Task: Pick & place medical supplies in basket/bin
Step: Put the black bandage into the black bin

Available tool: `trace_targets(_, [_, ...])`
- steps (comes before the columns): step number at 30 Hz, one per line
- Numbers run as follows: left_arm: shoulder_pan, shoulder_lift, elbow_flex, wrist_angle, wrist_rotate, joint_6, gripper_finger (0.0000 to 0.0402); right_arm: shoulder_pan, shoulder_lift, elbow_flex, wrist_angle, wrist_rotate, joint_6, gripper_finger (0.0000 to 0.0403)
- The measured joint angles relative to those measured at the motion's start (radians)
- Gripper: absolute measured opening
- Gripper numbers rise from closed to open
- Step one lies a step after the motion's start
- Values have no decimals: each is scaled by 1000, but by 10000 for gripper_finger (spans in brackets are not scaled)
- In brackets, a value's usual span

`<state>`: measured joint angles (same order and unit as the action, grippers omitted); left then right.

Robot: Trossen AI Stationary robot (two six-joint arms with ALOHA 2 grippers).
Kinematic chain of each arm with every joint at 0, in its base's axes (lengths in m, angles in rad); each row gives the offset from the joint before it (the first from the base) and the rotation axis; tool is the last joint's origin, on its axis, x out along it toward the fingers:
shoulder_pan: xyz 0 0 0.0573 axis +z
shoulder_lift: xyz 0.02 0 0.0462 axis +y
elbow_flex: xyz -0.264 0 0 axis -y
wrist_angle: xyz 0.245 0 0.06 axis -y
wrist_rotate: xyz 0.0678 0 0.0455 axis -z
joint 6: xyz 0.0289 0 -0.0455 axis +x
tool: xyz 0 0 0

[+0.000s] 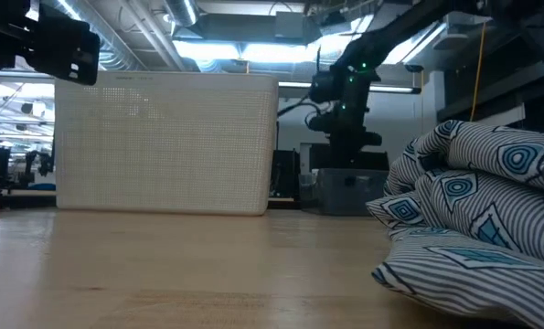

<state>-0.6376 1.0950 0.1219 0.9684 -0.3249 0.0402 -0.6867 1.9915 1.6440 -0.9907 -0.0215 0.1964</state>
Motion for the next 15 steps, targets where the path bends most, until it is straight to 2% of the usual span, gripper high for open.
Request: trace_targets(15, [0, 0, 0, 0, -29, -14, 187, -36, 92, 0, 22, 6, -44, 29])
